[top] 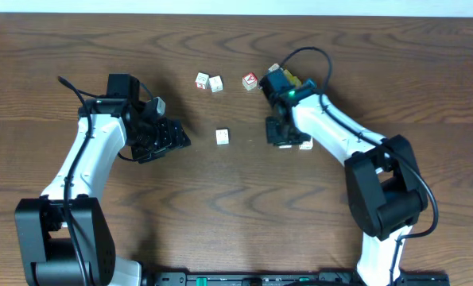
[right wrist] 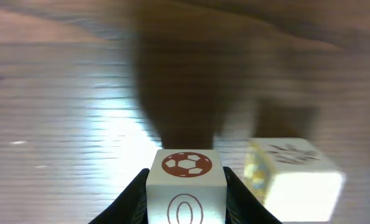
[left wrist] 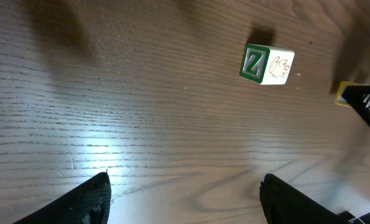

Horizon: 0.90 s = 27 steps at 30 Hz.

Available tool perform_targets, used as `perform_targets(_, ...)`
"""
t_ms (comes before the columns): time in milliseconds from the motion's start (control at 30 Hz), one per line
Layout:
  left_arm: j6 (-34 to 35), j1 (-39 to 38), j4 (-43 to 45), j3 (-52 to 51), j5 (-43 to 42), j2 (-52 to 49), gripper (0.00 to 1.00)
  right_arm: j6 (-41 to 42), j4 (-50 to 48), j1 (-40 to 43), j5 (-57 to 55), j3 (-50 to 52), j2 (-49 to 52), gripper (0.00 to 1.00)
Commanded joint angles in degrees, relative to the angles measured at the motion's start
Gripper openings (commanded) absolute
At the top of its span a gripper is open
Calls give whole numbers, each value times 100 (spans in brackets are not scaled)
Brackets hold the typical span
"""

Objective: Lift 3 blocks

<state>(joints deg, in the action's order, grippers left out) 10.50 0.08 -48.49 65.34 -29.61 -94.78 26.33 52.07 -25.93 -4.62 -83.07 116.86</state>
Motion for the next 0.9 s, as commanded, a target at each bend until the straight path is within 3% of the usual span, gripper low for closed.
perform_targets(0, -31, -17, -24, 57, 31, -39, 77, 170, 55, 177, -66, -98, 46, 23)
perform_targets(867, -31, -17, -50, 52, 31, -37, 77, 278, 151, 229, 188, -70, 46, 30)
